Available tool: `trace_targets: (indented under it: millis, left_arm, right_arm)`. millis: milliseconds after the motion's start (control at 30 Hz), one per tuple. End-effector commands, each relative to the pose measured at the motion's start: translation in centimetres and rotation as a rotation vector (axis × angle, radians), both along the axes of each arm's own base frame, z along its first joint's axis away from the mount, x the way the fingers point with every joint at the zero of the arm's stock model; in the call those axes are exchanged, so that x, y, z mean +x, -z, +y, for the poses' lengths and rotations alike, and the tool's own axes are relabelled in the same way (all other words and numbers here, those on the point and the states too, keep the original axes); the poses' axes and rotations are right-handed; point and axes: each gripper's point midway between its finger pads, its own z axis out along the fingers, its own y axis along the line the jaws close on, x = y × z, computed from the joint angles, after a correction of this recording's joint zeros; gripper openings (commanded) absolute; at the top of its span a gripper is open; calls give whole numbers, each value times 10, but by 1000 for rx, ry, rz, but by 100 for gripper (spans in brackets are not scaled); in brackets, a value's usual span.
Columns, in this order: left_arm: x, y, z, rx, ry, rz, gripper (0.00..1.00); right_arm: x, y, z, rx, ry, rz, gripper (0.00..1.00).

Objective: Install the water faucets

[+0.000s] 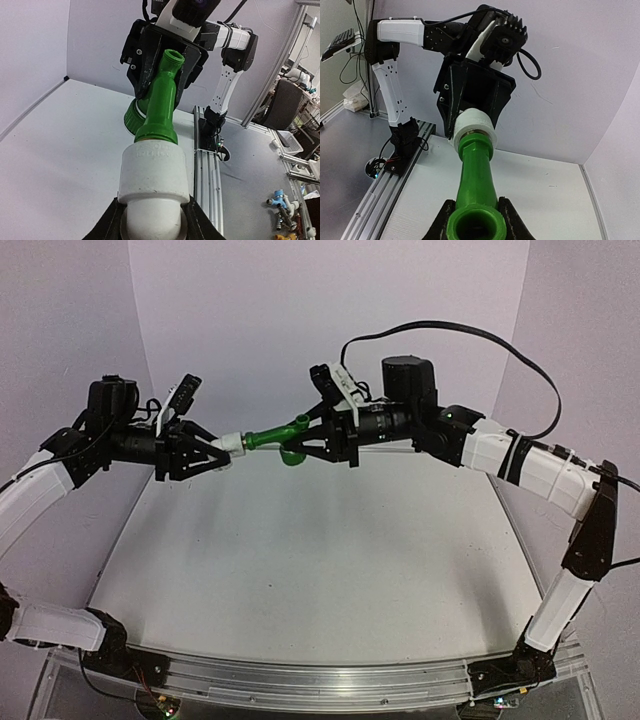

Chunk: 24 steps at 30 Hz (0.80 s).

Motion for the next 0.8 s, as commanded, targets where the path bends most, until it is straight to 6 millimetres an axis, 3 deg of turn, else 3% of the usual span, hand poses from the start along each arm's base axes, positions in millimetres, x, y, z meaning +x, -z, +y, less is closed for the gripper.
trace_targets:
  millis: [0, 200, 500, 767]
  left_arm:
    - [-12, -11, -25, -13, 64, -273, 0]
    - [-21, 1, -31, 11, 112, -437, 0]
    - [-9, 18, -37, 78, 86, -571, 0]
    - [-4, 1, -39, -25, -6, -696, 0]
  right_arm:
    - [-39, -19, 23, 82, -155, -3, 0]
    - [-44, -18, 21, 79, -176, 9, 0]
    - [-44, -17, 20, 73, -164, 42, 0]
    - [-39, -17, 23, 118, -136, 101, 0]
